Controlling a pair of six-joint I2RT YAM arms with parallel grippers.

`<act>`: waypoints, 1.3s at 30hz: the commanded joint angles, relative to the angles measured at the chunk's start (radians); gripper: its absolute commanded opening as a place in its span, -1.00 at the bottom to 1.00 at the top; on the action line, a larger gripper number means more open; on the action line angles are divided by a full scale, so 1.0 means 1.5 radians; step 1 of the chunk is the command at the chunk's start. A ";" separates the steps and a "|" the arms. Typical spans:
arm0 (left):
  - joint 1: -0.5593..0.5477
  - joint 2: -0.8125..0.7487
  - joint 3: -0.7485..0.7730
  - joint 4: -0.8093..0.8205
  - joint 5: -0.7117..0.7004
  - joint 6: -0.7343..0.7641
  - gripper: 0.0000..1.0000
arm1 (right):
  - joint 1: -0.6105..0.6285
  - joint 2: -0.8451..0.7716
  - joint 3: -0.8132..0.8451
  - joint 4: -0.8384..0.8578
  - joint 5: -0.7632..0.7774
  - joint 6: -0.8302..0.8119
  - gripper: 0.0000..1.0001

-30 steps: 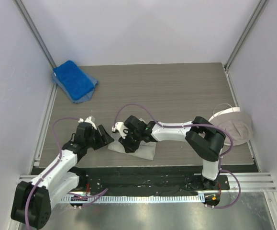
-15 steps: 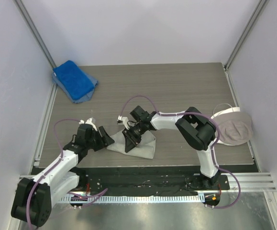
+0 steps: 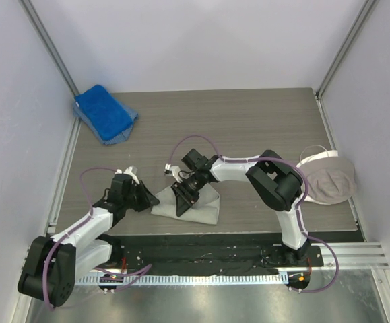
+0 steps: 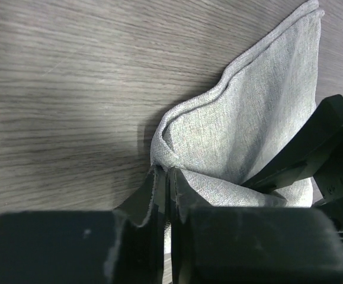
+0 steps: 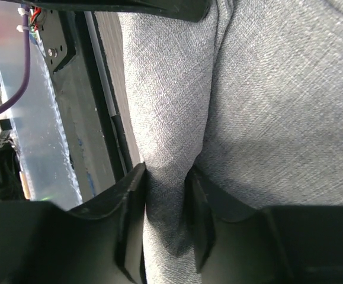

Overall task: Fold the napkin, place the utensils inside, and roll it up
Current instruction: Roll the napkin with the utensil

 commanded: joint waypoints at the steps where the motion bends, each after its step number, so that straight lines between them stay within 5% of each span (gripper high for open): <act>1: 0.004 -0.024 -0.013 0.002 0.008 -0.003 -0.99 | -0.004 -0.002 0.007 -0.073 0.131 -0.007 -0.14; 6: 0.004 -0.031 -0.005 -0.015 0.002 -0.003 -1.00 | 0.003 -0.092 0.020 -0.088 0.200 -0.002 0.27; 10: 0.004 -0.030 -0.004 -0.024 -0.010 -0.003 -0.99 | 0.055 -0.179 -0.009 -0.065 0.342 -0.018 0.39; 14: 0.004 -0.025 -0.001 -0.023 -0.010 -0.004 -1.00 | 0.154 -0.263 -0.089 0.053 0.596 -0.068 0.50; 19: 0.004 -0.015 0.007 -0.030 -0.009 0.000 -0.99 | 0.250 -0.254 -0.130 0.117 0.723 -0.109 0.57; 33: 0.004 -0.002 0.017 -0.038 -0.008 0.008 -1.00 | 0.293 -0.156 -0.121 0.122 0.802 -0.161 0.48; 39: 0.004 0.001 0.027 -0.033 0.004 0.020 -0.99 | 0.259 -0.136 -0.111 0.076 0.710 -0.146 0.14</act>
